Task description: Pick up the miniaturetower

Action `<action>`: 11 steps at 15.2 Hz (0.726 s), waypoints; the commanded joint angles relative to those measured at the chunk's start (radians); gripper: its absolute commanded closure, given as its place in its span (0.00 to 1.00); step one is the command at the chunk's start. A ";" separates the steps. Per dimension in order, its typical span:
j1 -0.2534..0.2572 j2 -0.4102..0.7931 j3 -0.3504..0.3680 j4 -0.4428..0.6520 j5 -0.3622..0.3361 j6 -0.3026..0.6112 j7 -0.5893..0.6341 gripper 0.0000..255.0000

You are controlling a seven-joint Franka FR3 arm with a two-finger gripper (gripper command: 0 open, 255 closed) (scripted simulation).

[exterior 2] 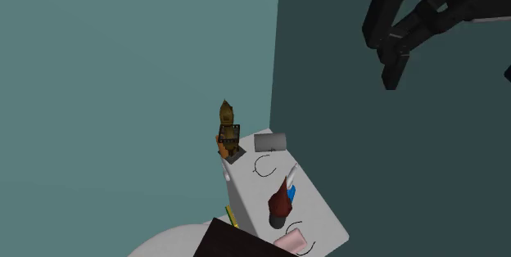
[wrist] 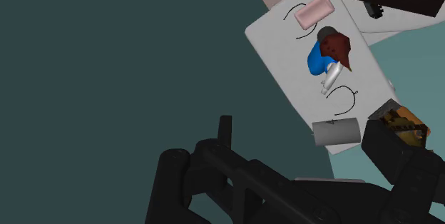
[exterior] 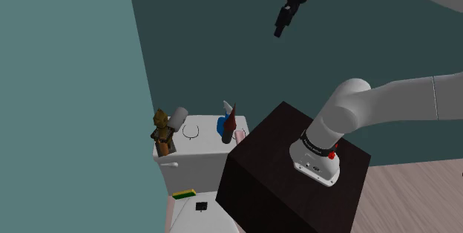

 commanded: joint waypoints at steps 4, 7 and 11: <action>0.024 0.025 0.022 -0.059 0.029 0.101 0.024 0.00; 0.047 0.062 0.045 -0.108 0.057 0.205 0.047 0.00; 0.079 0.132 0.080 -0.156 0.090 0.349 0.075 0.00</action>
